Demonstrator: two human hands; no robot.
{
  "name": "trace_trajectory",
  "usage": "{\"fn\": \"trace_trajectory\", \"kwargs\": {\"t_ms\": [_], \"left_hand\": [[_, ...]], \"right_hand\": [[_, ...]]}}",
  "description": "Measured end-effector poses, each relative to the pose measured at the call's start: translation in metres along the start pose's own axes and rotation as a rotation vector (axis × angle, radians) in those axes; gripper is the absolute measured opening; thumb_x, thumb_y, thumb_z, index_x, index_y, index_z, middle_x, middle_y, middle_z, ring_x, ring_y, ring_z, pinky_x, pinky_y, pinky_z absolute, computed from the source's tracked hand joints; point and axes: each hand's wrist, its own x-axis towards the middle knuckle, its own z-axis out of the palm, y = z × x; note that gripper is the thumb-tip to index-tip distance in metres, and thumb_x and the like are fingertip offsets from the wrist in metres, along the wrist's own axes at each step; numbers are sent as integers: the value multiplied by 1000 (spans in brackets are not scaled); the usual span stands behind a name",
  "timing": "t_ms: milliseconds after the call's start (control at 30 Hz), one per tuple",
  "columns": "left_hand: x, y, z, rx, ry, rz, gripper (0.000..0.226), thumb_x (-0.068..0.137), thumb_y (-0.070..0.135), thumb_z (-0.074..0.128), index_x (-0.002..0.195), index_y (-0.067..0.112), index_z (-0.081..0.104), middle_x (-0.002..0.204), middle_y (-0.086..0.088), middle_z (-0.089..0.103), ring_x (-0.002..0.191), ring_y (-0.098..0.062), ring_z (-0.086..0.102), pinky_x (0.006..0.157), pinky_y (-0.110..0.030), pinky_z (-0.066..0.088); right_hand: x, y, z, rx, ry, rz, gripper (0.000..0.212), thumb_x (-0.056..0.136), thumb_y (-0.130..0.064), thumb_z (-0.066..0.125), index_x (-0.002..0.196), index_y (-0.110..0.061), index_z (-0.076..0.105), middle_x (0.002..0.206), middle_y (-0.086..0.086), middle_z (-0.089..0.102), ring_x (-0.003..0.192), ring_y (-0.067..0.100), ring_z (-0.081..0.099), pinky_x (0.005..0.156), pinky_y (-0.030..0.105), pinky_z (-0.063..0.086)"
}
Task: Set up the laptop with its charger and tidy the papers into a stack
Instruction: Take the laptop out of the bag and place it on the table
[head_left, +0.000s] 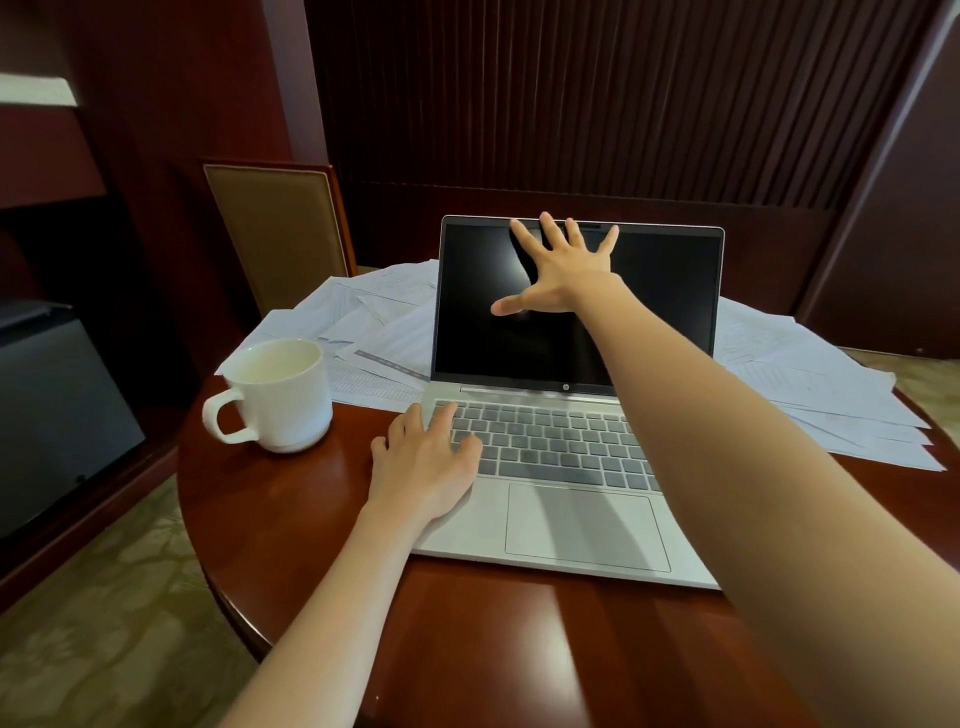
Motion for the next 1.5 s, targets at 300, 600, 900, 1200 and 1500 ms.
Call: {"fn": "trace_trajectory", "kwargs": {"t_ms": [300,600,900,1200,1500], "left_hand": [[0,1,0,3,5,-8,53,95,39,28,146,27,22,152,-8,20,139,-29,18,110,-47,17],[-6,4,-2,46,7,-13,54,96,44,27,147,27,23,153,-11,20,139,-31,19,110,-44,18],[-10,4,-3,29,36,4,51,96,43,26,144,28,29,149,-12,28,136,-31,25,107,-44,22],[-8,3,-3,49,42,16,51,96,46,26,143,27,31,145,-14,33,133,-33,30,106,-46,25],[7,30,4,167,30,98,58,94,55,25,146,28,24,151,-14,25,140,-33,20,110,-48,22]], "right_hand": [[-47,12,19,93,48,19,76,90,-63,37,150,-34,-1,159,5,-9,145,29,-13,110,62,-5],[-130,31,53,181,-89,113,69,93,-61,31,150,-34,4,159,4,-9,144,29,-14,111,58,-7],[-188,67,69,225,-207,303,73,90,-66,28,150,-34,4,159,7,-7,145,31,-8,111,61,-1],[-206,64,72,333,-200,381,70,91,-65,29,149,-29,15,157,7,14,143,33,15,111,59,13],[-193,84,77,290,-180,309,70,91,-65,29,150,-30,14,158,8,13,144,32,11,111,59,12]]}}
